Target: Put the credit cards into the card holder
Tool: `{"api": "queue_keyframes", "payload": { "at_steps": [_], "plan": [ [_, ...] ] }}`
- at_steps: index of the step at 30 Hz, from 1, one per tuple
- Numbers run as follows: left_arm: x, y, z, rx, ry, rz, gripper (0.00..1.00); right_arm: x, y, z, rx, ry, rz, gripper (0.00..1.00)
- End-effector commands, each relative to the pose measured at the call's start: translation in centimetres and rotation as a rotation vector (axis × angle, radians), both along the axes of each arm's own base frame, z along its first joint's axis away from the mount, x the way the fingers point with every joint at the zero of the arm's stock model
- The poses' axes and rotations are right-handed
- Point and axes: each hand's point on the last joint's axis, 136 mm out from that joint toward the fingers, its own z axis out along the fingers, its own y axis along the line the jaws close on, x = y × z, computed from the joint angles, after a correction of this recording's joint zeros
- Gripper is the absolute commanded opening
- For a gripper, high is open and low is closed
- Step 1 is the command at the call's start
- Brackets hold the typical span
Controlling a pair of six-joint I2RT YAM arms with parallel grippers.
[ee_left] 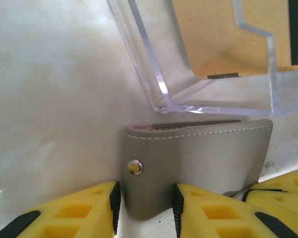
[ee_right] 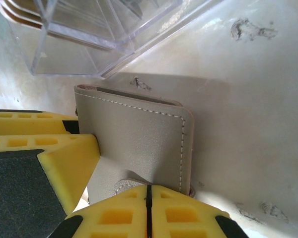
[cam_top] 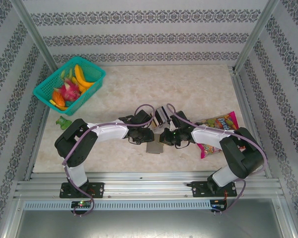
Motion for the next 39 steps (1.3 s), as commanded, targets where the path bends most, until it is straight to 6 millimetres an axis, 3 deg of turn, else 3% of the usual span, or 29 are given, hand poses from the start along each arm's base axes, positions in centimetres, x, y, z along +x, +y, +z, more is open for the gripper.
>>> {"api": "queue_keyframes", "payload": {
  "at_steps": [1, 14, 39],
  "plan": [
    [-1.0, 0.8, -1.2, 0.041, 0.021, 0.001, 0.37, -0.2, 1.2, 0.1, 0.006, -0.005, 0.039, 0.10],
    [-0.9, 0.7, -1.2, 0.026, 0.019, 0.018, 0.36, -2.6, -0.4, -2.9, -0.281, 0.028, 0.155, 0.10],
    [-1.8, 0.6, -2.3, -0.055, 0.047, 0.083, 0.28, -5.7, 0.0, -8.2, -0.628, 0.120, 0.284, 0.06]
  ]
}}
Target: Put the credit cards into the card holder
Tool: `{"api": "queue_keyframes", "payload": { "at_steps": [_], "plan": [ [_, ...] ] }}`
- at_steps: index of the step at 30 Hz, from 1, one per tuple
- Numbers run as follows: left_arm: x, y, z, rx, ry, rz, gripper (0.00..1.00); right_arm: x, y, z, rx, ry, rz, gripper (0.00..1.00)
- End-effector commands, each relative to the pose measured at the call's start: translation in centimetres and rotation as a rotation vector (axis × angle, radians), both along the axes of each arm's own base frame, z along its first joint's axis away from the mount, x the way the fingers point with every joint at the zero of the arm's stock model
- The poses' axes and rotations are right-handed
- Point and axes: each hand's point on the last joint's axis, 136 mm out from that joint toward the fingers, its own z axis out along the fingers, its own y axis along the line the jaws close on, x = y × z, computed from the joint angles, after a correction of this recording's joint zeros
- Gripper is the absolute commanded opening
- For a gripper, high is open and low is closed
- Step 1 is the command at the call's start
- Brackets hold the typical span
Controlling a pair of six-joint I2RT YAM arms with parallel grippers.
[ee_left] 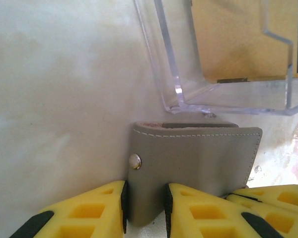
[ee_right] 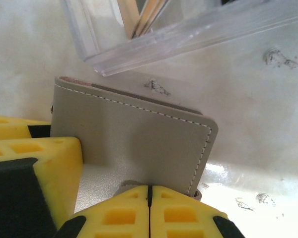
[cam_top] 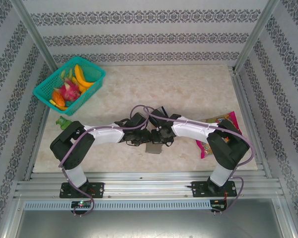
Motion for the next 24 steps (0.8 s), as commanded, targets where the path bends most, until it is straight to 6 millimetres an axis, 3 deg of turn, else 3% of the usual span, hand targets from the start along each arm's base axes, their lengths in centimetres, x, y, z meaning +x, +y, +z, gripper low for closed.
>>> {"api": "queue_keyframes", "payload": {
  "at_steps": [1, 7, 13, 19, 24],
  "plan": [
    [-1.7, 0.4, -2.3, 0.038, 0.062, -0.002, 0.28, -5.5, -1.4, -7.3, -0.173, 0.182, 0.059, 0.06],
    [-1.7, 0.9, -2.2, 0.028, 0.042, 0.035, 0.27, -5.5, -0.3, -7.3, -0.055, 0.190, 0.033, 0.06],
    [-1.8, 0.7, -2.4, -0.015, 0.045, 0.062, 0.22, -5.2, 3.0, -6.3, 0.163, 0.197, 0.032, 0.05],
    [-2.2, 0.9, -3.0, -0.045, 0.057, 0.096, 0.22, -5.6, 0.0, -8.5, -0.081, 0.224, -0.001, 0.00],
    [-2.3, 0.9, -3.1, -0.061, 0.056, 0.110, 0.22, -6.2, -1.6, -9.0, -0.239, 0.237, 0.063, 0.00]
  ]
}}
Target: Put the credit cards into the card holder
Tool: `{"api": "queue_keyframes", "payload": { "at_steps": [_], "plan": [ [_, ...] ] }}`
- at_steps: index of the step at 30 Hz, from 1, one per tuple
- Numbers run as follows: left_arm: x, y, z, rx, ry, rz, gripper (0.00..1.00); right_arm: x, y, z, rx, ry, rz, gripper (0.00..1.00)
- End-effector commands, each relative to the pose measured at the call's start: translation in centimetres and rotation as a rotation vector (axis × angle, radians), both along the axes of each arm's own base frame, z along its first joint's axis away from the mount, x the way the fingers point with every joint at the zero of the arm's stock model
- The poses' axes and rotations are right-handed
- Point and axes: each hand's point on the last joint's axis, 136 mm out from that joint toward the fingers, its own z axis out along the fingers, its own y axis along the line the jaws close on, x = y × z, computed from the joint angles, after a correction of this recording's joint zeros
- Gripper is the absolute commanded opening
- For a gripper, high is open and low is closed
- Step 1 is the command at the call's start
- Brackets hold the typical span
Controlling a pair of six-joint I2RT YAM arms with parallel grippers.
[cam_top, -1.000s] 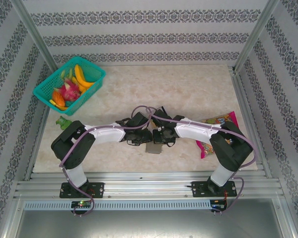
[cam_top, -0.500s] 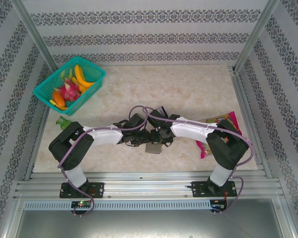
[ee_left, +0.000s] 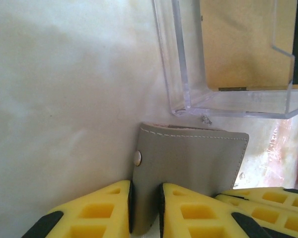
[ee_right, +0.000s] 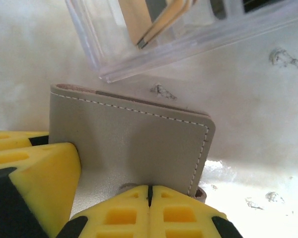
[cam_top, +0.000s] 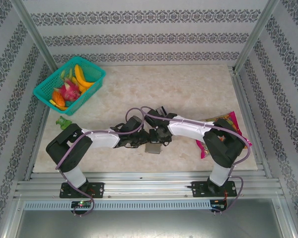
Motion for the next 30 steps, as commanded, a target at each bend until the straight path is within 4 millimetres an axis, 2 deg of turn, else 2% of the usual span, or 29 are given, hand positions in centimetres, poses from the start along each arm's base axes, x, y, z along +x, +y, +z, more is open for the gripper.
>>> {"api": "queue_keyframes", "payload": {
  "at_steps": [1, 3, 5, 8, 12, 17, 20, 24, 30],
  "plan": [
    [-2.3, 0.5, -3.1, 0.037, 0.089, 0.000, 0.22, -6.4, -1.5, -8.7, -0.154, 0.233, 0.098, 0.00],
    [-2.2, 0.4, -3.1, 0.028, 0.084, 0.002, 0.22, -6.4, 0.5, -8.3, -0.011, 0.238, 0.095, 0.01],
    [-2.1, 0.3, -2.9, 0.026, 0.079, -0.002, 0.22, -5.4, 2.0, -7.0, 0.135, 0.216, 0.046, 0.02],
    [-2.1, 0.4, -2.9, 0.038, 0.081, -0.007, 0.23, -3.5, 2.5, -4.4, 0.236, 0.151, 0.010, 0.03],
    [-2.1, 0.7, -2.8, 0.060, 0.078, -0.007, 0.23, -1.7, 1.7, -1.2, 0.306, 0.090, -0.022, 0.05],
    [-2.0, 1.3, -2.7, 0.102, 0.074, -0.007, 0.23, -0.5, -0.2, 1.4, 0.328, 0.027, -0.062, 0.07],
    [-1.9, 1.4, -2.6, 0.110, 0.075, -0.002, 0.23, -0.3, -1.6, 2.0, 0.318, 0.002, -0.092, 0.07],
    [-1.9, 1.4, -2.6, 0.118, 0.075, -0.005, 0.23, -0.2, -2.4, 2.6, 0.346, -0.014, -0.120, 0.09],
    [-1.9, 1.3, -2.5, 0.121, 0.075, -0.013, 0.23, 0.1, -0.7, 3.2, 0.463, -0.005, -0.112, 0.09]
  ]
}}
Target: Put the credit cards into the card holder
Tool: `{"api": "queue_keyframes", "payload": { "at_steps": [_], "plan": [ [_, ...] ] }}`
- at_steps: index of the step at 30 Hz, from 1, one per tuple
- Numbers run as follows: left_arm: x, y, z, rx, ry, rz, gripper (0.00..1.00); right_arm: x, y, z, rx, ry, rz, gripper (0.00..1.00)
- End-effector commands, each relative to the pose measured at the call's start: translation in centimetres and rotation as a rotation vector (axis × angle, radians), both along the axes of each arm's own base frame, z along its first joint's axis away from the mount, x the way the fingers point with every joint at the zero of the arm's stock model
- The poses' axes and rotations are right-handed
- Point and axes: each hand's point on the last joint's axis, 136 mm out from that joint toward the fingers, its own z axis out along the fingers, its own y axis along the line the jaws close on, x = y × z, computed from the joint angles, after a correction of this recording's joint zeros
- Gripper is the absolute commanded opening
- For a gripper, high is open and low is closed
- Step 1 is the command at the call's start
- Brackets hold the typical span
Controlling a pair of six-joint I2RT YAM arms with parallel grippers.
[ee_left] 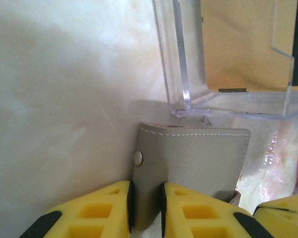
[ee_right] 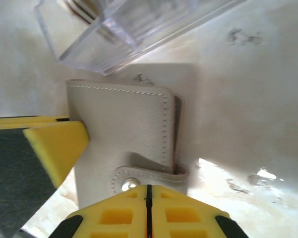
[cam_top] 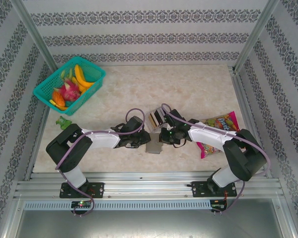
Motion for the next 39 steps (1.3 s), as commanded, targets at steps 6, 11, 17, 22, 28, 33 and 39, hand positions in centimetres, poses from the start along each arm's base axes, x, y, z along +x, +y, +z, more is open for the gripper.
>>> {"api": "queue_keyframes", "payload": {
  "at_steps": [6, 11, 17, 22, 28, 33, 39],
  "plan": [
    [-2.0, 1.3, -2.6, 0.106, 0.075, -0.029, 0.25, 0.1, 1.6, -0.7, 0.087, 0.051, -0.014, 0.09],
    [-2.0, 1.3, -2.5, 0.108, 0.074, -0.033, 0.26, -0.3, 1.7, -1.4, 0.089, 0.077, -0.013, 0.08],
    [-2.0, 1.2, -2.4, 0.103, 0.070, -0.034, 0.26, -0.6, 1.5, -2.3, 0.075, 0.088, -0.022, 0.08],
    [-2.1, 0.9, -2.3, 0.092, 0.069, -0.052, 0.30, -0.4, 1.3, -2.4, 0.063, 0.072, -0.020, 0.08],
    [-2.3, 0.6, -1.9, 0.086, 0.053, -0.102, 0.38, 0.2, 0.1, 0.5, 0.025, -0.009, -0.017, 0.12],
    [-2.7, 0.7, -1.4, 0.091, 0.035, -0.147, 0.45, -0.7, -1.1, -0.4, -0.042, 0.014, -0.007, 0.14],
    [-3.3, 0.7, -1.2, 0.115, 0.043, -0.213, 0.45, -1.0, -0.4, -0.3, 0.001, 0.015, 0.000, 0.15]
  ]
}}
